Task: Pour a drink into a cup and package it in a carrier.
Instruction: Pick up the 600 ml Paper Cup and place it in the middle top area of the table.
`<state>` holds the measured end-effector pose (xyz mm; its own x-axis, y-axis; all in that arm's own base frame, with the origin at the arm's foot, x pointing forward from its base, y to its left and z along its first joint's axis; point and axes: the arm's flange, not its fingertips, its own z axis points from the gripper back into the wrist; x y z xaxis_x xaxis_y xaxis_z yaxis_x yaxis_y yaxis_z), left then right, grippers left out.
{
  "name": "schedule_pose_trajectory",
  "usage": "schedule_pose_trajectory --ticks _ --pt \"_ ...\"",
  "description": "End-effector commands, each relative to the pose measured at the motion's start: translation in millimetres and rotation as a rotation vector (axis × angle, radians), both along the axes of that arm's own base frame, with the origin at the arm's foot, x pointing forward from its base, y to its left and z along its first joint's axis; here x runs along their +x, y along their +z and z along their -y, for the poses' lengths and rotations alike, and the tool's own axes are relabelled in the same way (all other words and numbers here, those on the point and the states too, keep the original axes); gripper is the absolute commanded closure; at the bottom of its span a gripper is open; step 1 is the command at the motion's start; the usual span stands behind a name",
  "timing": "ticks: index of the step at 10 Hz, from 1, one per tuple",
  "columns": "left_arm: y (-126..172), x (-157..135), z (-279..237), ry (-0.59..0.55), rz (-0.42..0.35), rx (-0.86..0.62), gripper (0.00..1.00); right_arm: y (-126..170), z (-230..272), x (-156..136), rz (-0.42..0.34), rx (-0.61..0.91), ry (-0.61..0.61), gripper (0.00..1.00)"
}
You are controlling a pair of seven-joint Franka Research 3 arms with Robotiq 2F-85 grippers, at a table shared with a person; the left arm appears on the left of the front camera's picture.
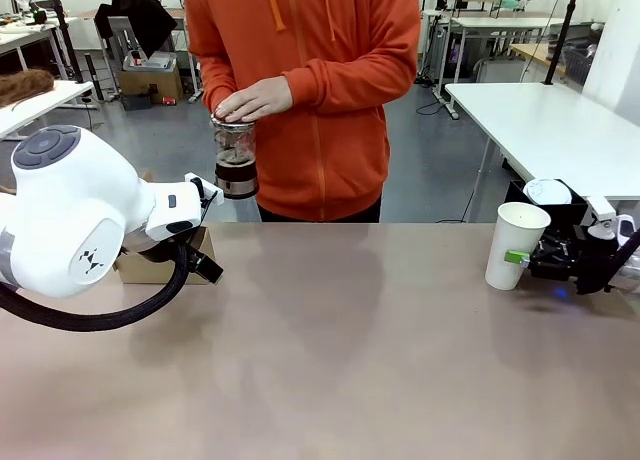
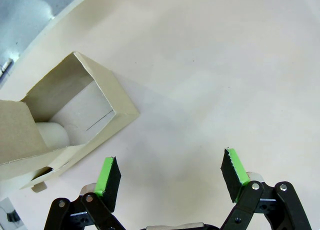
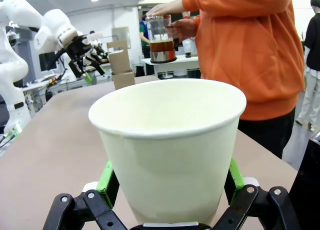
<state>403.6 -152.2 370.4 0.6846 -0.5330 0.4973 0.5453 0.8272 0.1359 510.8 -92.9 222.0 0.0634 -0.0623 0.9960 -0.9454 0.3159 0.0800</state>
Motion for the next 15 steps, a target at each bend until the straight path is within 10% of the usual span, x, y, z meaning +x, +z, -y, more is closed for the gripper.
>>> schedule_pose_trajectory --ticks 1,3,8,15 --pt "0 0 0 0.000 0.000 -0.001 0.00 0 -6 13 -0.030 0.004 -0.029 0.00" --pt "0 0 0 0.000 0.000 -0.001 0.00 -2 -6 14 -0.026 0.018 -0.024 0.20" --pt "0 0 0 0.000 0.000 -0.001 0.00 -5 -1 6 -0.017 -0.001 0.000 0.20" --pt "0 0 0 0.000 0.000 -0.001 0.00 82 -120 4 -0.146 0.063 -0.169 0.20"
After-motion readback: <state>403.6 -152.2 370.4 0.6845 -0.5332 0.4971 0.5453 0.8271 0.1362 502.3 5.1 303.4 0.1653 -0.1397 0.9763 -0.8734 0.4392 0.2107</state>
